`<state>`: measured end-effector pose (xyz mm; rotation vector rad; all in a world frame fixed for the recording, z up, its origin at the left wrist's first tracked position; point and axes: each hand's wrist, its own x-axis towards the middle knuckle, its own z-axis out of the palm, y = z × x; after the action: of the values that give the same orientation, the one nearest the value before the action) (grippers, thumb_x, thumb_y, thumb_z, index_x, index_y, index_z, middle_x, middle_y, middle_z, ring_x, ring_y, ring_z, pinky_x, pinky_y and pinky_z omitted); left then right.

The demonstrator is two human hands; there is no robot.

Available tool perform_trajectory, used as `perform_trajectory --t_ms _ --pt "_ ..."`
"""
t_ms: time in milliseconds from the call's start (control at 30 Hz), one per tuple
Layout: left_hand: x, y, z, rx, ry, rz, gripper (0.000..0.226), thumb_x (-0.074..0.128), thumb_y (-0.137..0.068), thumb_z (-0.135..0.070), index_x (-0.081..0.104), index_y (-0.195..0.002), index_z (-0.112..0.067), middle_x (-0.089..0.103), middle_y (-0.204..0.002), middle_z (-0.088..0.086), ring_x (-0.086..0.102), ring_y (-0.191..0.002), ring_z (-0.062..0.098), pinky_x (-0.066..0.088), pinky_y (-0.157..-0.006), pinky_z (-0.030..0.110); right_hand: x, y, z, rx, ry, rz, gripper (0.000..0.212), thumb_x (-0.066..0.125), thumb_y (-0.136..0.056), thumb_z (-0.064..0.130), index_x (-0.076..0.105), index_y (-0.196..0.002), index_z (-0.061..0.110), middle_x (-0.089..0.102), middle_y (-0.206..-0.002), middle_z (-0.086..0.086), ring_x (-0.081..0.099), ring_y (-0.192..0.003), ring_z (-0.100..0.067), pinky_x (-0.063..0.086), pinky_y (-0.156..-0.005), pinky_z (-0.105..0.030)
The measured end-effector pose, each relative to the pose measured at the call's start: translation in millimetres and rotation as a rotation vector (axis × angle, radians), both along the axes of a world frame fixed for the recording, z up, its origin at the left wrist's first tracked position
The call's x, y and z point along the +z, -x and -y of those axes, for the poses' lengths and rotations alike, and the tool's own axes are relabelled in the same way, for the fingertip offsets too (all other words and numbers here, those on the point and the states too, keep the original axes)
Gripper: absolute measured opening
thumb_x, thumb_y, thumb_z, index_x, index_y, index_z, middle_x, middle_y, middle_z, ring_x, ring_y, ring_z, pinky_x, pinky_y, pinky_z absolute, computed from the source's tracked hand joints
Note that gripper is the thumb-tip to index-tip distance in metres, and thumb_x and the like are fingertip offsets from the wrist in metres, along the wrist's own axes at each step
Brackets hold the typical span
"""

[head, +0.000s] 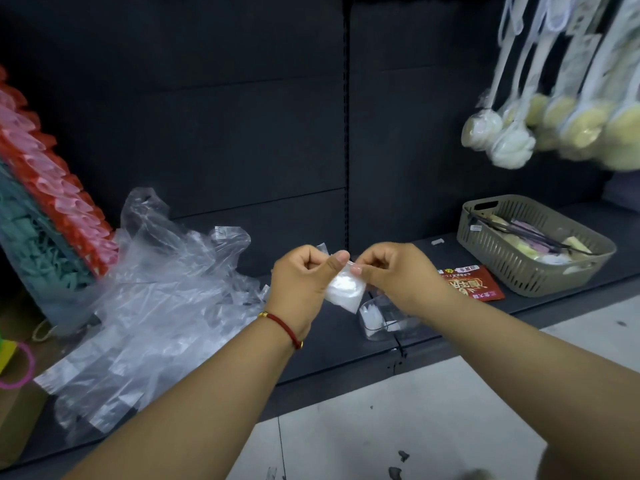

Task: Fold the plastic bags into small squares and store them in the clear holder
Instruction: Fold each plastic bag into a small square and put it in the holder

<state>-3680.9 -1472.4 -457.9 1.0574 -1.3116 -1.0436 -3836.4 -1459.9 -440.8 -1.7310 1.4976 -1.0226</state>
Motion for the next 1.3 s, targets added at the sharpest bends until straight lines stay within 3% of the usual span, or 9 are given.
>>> perform_trajectory --t_ms 200,300,433,500,633,800,900,1000,1300 --pt "-12.8 20.5 28.4 -0.067 -0.019 0.061 0.03 0.079 -0.079 -0.019 0.055 -0.065 -0.007 0.052 -0.058 -0.003 0.048 -0.056 0.009 0.043 -0.054 0.021 -8.1 23.6 19.2 -0.015 -0.076 -0.007 0.013 0.074 -0.085 0.021 0.072 -0.084 0.008 0.069 -0.073 -0.006 0.055 -0.055 -0.001 0.045 -0.054 -0.012" --pt "-22.5 29.9 45.1 -0.07 -0.037 0.08 0.022 0.072 -0.086 -0.021 0.061 -0.069 -0.012 0.059 -0.066 -0.007 0.053 -0.06 0.004 0.044 -0.06 0.021 -17.1 29.8 37.7 -0.062 -0.098 -0.01 0.013 0.074 -0.085 0.02 0.071 -0.082 0.008 0.066 -0.065 -0.003 0.054 -0.052 -0.005 0.045 -0.053 -0.018" --pt "-46.0 36.8 71.1 -0.06 -0.103 0.18 0.021 0.046 -0.102 -0.036 0.06 -0.092 -0.023 0.062 -0.095 -0.005 0.058 -0.09 0.01 0.047 -0.087 0.027 -42.0 42.8 66.2 -0.216 -0.17 -0.018 0.013 0.071 -0.087 0.019 0.07 -0.078 0.01 0.064 -0.06 -0.001 0.055 -0.047 -0.006 0.046 -0.049 -0.015" --pt "-64.4 37.0 85.2 -0.088 -0.163 0.255 0.037 0.034 -0.104 -0.043 0.06 -0.121 -0.023 0.06 -0.123 -0.003 0.054 -0.117 0.011 0.039 -0.104 0.028 -59.4 51.8 79.0 -0.289 -0.212 -0.036 0.014 0.07 -0.089 0.021 0.069 -0.077 0.012 0.065 -0.06 0.0 0.057 -0.048 -0.007 0.047 -0.052 -0.017" --pt "-103.5 37.8 106.4 -0.173 -0.312 0.351 0.058 0.024 -0.102 -0.053 0.044 -0.145 -0.019 0.043 -0.148 -0.002 0.036 -0.139 0.013 0.025 -0.11 0.027 -99.4 68.8 100.3 -0.381 -0.258 -0.145 0.018 0.066 -0.091 0.021 0.068 -0.075 0.014 0.064 -0.065 0.002 0.059 -0.064 -0.015 0.046 -0.06 -0.026" --pt "-151.1 47.8 124.2 -0.289 -0.307 0.577 0.05 0.023 -0.107 -0.038 0.039 -0.148 -0.016 0.033 -0.156 -0.003 0.031 -0.14 0.011 0.016 -0.107 0.016 -146.0 78.8 119.0 -0.462 -0.319 -0.269 0.019 0.062 -0.093 0.02 0.071 -0.083 0.007 0.067 -0.077 -0.01 0.057 -0.066 -0.021 0.043 -0.059 -0.027" --pt "-180.4 54.7 134.4 -0.389 -0.292 0.845 0.049 0.02 -0.107 -0.036 0.033 -0.151 -0.02 0.021 -0.161 -0.002 0.014 -0.149 0.017 0.008 -0.118 0.027 -170.3 81.8 130.7 -0.486 -0.351 -0.313 0.02 0.058 -0.093 0.018 0.07 -0.081 0.006 0.068 -0.078 -0.011 0.062 -0.074 -0.028 0.049 -0.066 -0.031" --pt "-205.9 61.7 140.5 -0.459 -0.289 1.045 0.051 0.02 -0.105 -0.044 0.039 -0.148 -0.024 0.021 -0.161 -0.003 0.011 -0.148 0.024 0.014 -0.121 0.039 -189.3 81.9 140.1 -0.474 -0.38 -0.39 0.028 0.056 -0.093 0.019 0.06 -0.066 0.012 0.059 -0.067 -0.007 0.059 -0.07 -0.028 0.047 -0.063 -0.029" --pt "-239.9 83.6 155.3 -0.559 0.009 1.38 0.051 0.031 -0.103 -0.047 0.035 -0.147 -0.022 0.014 -0.162 -0.005 0.011 -0.147 0.018 0.014 -0.117 0.036 -225.6 81.8 154.8 -0.515 -0.386 -0.51 0.03 0.054 -0.094 0.02 0.055 -0.066 0.011 0.051 -0.06 -0.003 0.049 -0.057 -0.021 0.031 -0.049 -0.022"
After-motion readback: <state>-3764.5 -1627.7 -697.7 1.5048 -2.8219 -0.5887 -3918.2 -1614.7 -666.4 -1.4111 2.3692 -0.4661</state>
